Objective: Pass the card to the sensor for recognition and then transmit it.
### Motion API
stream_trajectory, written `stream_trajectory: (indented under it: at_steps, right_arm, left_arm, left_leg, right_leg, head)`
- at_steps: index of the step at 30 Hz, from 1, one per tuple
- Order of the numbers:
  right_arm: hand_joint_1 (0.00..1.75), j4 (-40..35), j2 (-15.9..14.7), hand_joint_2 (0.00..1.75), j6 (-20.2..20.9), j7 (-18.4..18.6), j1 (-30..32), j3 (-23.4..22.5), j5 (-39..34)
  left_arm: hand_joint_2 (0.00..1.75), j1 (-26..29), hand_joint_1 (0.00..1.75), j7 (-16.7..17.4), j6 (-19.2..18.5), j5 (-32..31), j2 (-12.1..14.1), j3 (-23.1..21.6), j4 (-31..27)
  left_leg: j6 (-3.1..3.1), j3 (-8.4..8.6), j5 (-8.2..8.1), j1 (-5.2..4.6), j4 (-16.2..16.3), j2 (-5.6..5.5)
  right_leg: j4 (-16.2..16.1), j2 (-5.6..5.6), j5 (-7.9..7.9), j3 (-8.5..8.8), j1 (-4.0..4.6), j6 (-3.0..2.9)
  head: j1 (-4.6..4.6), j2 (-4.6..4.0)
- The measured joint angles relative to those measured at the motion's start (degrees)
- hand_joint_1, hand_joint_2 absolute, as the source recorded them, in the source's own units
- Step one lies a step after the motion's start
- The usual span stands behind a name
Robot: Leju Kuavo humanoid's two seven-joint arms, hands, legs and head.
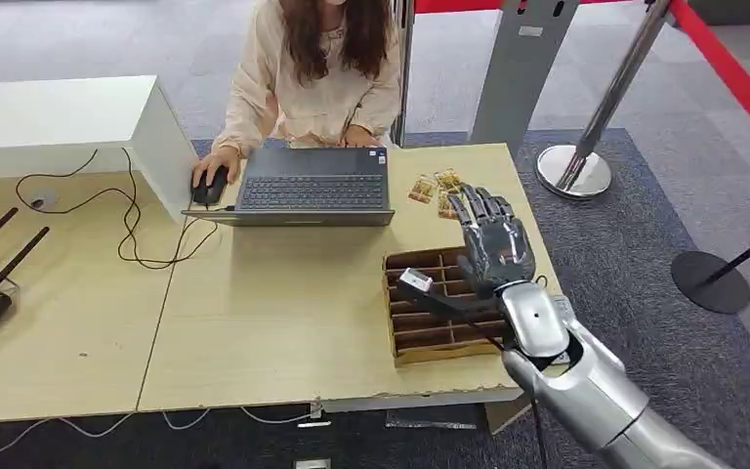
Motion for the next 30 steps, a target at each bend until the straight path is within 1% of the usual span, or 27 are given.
stream_trajectory:
  at_steps: [3, 8, 13, 18, 23, 30]
  right_arm:
    - [0.21, 0.0, -0.2, 1.75, 0.0, 0.0, 0.5, 0.2, -0.3]
    - [0.23, 0.0, -0.7, 1.75, 0.6, -0.1, 1.3, 0.3, -0.4]
    - [0.28, 0.0, -1.2, 1.75, 1.3, -0.1, 1.7, 0.3, -0.3]
    - [0.35, 0.0, -1.8, 1.75, 1.9, 0.7, 1.7, 0.3, 2.5]
    - [0.37, -0.3, -3.0, 1.75, 1.9, 1.7, 1.7, -0.2, 2.5]
    - [0.38, -1.2, -4.3, 1.75, 2.1, 1.8, 1.7, -0.6, 2.5]
  left_arm:
    - [0.0, 0.0, 0.0, 0.0, 0.0, 0.0, 0.0, 0.0, 0.0]
    - [0.0, 0.1, 0.0, 0.0, 0.1, 0.0, 0.2, 0.0, 0.0]
    - [0.0, 0.2, 0.0, 0.0, 0.1, 0.1, 0.3, 0.0, 0.0]
    - [0.0, 0.3, 0.0, 0.0, 0.2, 0.2, 0.3, 0.1, 0.0]
    - [0.0, 0.4, 0.0, 0.0, 0.3, 0.4, 0.3, 0.1, 0.0]
    - [0.0, 0.5, 0.0, -0.2, 0.3, 0.3, 0.5, 0.1, 0.0]
  left_leg:
    - [0.0, -0.01, 0.0, 0.0, 0.0, 0.0]
    - [0.0, -0.01, 0.0, 0.0, 0.0, -0.01]
    - [0.0, 0.0, 0.0, 0.0, 0.0, 0.0]
    - [0.0, 0.0, 0.0, 0.0, 0.0, 0.0]
    - [0.0, 0.0, 0.0, -0.01, 0.0, 0.0]
    - [0.0, -0.01, 0.0, 0.0, 0.0, 0.0]
  right_leg:
    - [0.0, 0.0, 0.0, 0.0, 0.0, 0.0]
    - [0.0, 0.0, 0.0, 0.0, 0.0, 0.0]
    - [0.0, 0.0, 0.0, 0.0, 0.0, 0.0]
    - [0.0, 0.0, 0.0, 0.0, 0.0, 0.0]
    - [0.0, 0.0, 0.0, 0.0, -0.01, 0.0]
    - [0.0, 0.0, 0.0, 0.0, 0.0, 0.0]
  head:
    - [0.0, 0.0]
    - [0.0, 0.0]
    - [0.0, 0.0]
    - [0.0, 0.0]
    - [0.0, 0.0]
    - [0.0, 0.0]
